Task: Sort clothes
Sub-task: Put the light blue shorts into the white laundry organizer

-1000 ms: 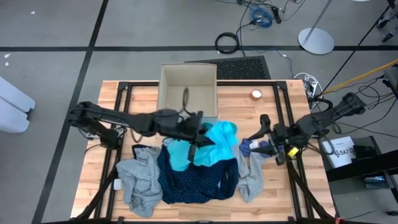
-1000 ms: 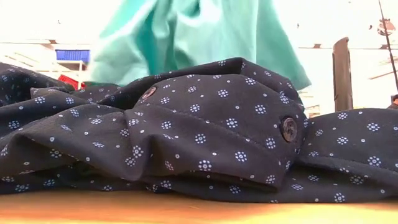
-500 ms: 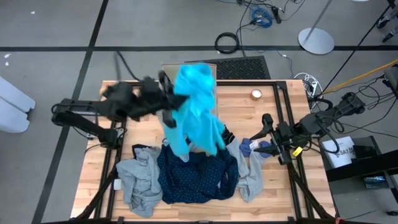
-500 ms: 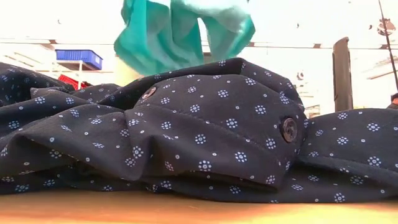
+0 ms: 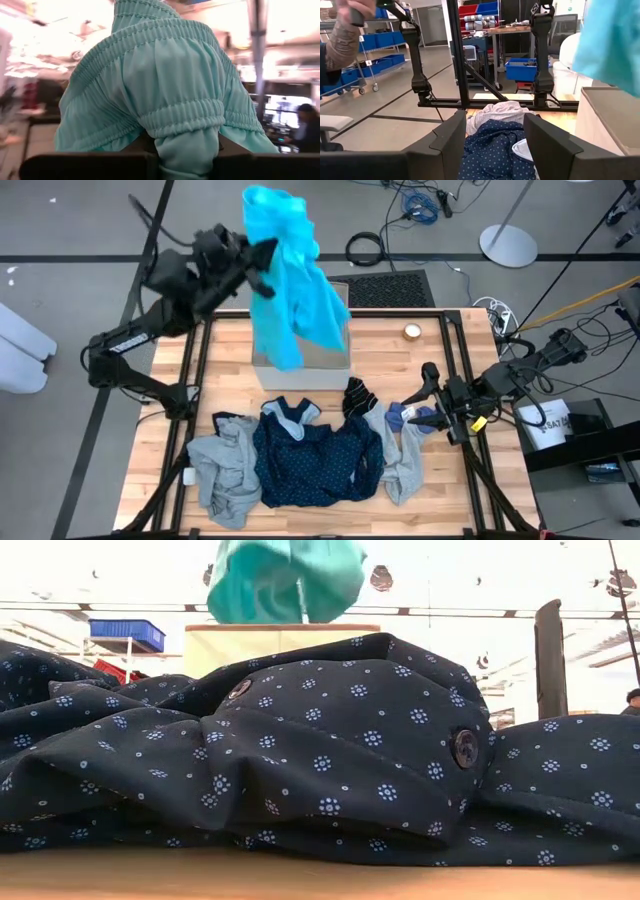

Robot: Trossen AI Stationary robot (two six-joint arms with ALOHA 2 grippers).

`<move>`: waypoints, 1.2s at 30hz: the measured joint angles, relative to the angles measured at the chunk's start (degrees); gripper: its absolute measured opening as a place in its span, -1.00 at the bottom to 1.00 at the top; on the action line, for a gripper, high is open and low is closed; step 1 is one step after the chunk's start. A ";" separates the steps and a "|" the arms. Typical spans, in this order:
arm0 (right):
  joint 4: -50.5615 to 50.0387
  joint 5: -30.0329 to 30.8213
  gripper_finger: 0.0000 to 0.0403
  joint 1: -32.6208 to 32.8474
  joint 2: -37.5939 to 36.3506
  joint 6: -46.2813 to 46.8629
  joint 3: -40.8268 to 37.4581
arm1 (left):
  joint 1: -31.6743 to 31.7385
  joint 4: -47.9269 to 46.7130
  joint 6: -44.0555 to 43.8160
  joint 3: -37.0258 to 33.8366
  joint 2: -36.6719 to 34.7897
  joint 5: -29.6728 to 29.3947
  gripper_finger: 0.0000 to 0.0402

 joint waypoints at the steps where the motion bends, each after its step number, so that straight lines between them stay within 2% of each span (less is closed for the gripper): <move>1: 0.02 0.00 -0.07 0.00 0.00 -0.02 0.00 | 1.78 -0.97 -1.72 0.00 0.15 0.15 -0.74; 5: -0.07 -0.02 -0.07 0.00 0.00 -0.05 -0.02 | 7.89 -5.44 -8.61 -0.03 2.13 4.31 -0.74; 8: -0.85 0.02 -0.07 0.00 -0.02 -0.26 -0.04 | 9.97 -7.30 -11.87 -0.55 5.03 8.91 -0.74; 16: -2.34 0.03 -0.07 0.02 -0.01 -0.41 -0.09 | 11.78 -12.43 -13.65 -0.79 14.06 16.38 -0.74; 25: -2.91 0.02 -0.07 0.01 -0.02 -0.48 -0.09 | 12.52 -12.06 -18.15 -0.80 21.71 24.73 -0.74; 28: -2.99 0.00 -0.07 0.01 0.00 -0.95 -0.09 | 12.57 -10.98 -19.61 -0.81 23.03 29.34 -0.74; 31: -3.02 0.00 -0.07 0.01 -0.01 -1.36 -0.09 | 12.48 -14.79 -19.55 -0.81 23.22 29.46 -0.74; 34: -3.04 0.00 -0.07 0.00 0.00 -1.53 -0.09 | 13.59 -22.59 -17.84 -0.81 22.65 27.90 -0.74; 36: -3.31 0.00 -0.07 0.02 -0.02 -1.53 -0.09 | 14.44 -28.35 -15.61 -0.81 21.83 24.73 -0.74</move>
